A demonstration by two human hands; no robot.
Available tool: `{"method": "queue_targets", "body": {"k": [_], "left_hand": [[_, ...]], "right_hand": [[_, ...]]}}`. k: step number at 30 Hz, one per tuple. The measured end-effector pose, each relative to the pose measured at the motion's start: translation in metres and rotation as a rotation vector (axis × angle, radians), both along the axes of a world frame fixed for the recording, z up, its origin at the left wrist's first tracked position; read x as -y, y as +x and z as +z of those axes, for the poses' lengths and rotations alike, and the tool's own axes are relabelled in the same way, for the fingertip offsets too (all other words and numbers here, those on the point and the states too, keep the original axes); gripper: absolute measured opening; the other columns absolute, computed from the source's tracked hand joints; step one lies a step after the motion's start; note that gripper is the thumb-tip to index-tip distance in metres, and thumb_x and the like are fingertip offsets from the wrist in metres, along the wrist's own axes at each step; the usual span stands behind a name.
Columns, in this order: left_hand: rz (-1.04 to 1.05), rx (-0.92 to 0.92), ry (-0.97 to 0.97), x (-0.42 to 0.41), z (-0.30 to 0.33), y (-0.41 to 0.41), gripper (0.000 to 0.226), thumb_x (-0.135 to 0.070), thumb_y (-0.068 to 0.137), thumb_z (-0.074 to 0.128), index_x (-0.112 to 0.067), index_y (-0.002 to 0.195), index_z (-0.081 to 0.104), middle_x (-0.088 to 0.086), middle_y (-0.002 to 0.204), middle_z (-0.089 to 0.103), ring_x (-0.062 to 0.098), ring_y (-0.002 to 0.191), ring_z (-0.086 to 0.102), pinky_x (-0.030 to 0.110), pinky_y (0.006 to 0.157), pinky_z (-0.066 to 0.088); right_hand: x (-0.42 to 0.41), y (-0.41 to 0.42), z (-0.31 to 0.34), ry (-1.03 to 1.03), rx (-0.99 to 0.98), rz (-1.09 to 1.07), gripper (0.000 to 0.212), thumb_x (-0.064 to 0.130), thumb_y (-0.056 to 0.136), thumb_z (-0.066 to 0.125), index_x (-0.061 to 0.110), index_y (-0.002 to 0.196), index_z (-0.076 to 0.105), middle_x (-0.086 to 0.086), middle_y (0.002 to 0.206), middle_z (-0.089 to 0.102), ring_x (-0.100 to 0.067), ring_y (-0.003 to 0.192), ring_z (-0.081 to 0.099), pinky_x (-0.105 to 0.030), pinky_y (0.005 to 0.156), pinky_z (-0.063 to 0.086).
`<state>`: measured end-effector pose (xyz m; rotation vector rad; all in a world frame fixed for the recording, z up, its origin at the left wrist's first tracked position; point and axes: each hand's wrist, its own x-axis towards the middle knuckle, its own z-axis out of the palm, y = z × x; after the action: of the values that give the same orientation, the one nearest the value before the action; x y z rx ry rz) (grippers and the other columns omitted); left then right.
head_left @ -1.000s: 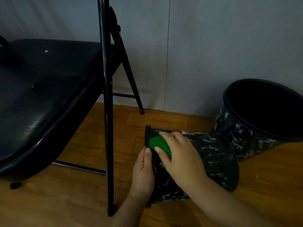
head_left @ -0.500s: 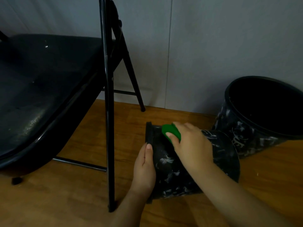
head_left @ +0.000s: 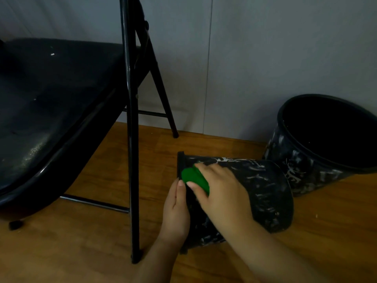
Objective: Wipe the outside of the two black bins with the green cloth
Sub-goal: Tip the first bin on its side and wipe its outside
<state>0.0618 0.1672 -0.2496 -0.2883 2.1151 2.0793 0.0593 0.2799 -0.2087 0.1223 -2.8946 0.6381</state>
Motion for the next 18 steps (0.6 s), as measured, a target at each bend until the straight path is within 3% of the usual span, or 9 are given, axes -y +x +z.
{"method": "queue_targets", "body": {"k": [3,5,7,10,12,15,18], "left_hand": [[-0.004,-0.003,0.015,-0.001,0.001,0.001,0.035,-0.036,0.106,0.030,-0.026,0.110,0.064,-0.010,0.095,0.071,0.006,0.091,0.068,0.021,0.074,0.051],[0.001,0.016,0.022,-0.001,0.001,0.002,0.035,-0.036,0.106,0.030,-0.027,0.109,0.064,-0.010,0.095,0.071,0.006,0.092,0.068,0.020,0.075,0.053],[-0.002,0.015,0.027,-0.001,0.002,0.002,0.037,-0.036,0.107,0.030,-0.023,0.106,0.065,-0.002,0.094,0.070,0.019,0.093,0.068,0.030,0.078,0.053],[0.018,-0.015,0.027,-0.001,0.001,0.001,0.041,-0.033,0.107,0.029,-0.016,0.101,0.065,0.009,0.093,0.068,0.032,0.093,0.064,0.045,0.083,0.051],[0.011,0.002,0.033,0.000,0.002,0.000,0.040,-0.036,0.107,0.030,-0.019,0.103,0.066,0.002,0.093,0.070,0.022,0.092,0.067,0.042,0.081,0.053],[-0.009,0.049,0.065,-0.001,0.004,0.001,0.037,-0.041,0.105,0.032,-0.024,0.111,0.064,-0.008,0.095,0.071,0.006,0.090,0.068,0.024,0.074,0.053],[-0.019,0.054,0.068,-0.001,0.007,0.000,0.037,-0.043,0.105,0.031,-0.027,0.116,0.062,-0.004,0.105,0.070,0.007,0.095,0.068,0.027,0.079,0.054]], "right_hand": [[-0.017,-0.011,-0.006,0.043,-0.035,-0.108,0.049,0.051,0.090,0.054,0.026,0.131,0.056,0.007,0.115,0.061,-0.013,0.101,0.055,-0.025,0.073,0.049],[-0.022,-0.009,-0.008,0.019,-0.034,-0.165,0.050,0.050,0.090,0.053,0.026,0.133,0.055,0.007,0.117,0.060,-0.014,0.103,0.054,-0.026,0.076,0.049],[-0.010,0.004,-0.008,-0.014,-0.033,-0.107,0.051,0.053,0.090,0.047,0.029,0.134,0.052,0.012,0.118,0.057,-0.009,0.105,0.051,-0.023,0.081,0.048],[0.000,0.019,-0.010,-0.012,-0.065,-0.021,0.048,0.053,0.089,0.050,0.028,0.129,0.058,0.014,0.111,0.059,-0.008,0.099,0.053,-0.020,0.076,0.048],[-0.012,0.012,-0.013,0.039,-0.076,-0.018,0.048,0.052,0.088,0.053,0.028,0.129,0.058,0.012,0.112,0.060,-0.008,0.099,0.055,-0.021,0.076,0.048],[-0.036,-0.005,-0.014,0.070,-0.042,-0.194,0.048,0.048,0.089,0.055,0.025,0.132,0.055,0.005,0.116,0.060,-0.014,0.102,0.055,-0.026,0.078,0.046],[-0.033,-0.003,-0.013,0.084,-0.051,-0.270,0.049,0.048,0.089,0.053,0.023,0.131,0.056,0.001,0.115,0.060,-0.018,0.101,0.055,-0.029,0.077,0.048]]}}
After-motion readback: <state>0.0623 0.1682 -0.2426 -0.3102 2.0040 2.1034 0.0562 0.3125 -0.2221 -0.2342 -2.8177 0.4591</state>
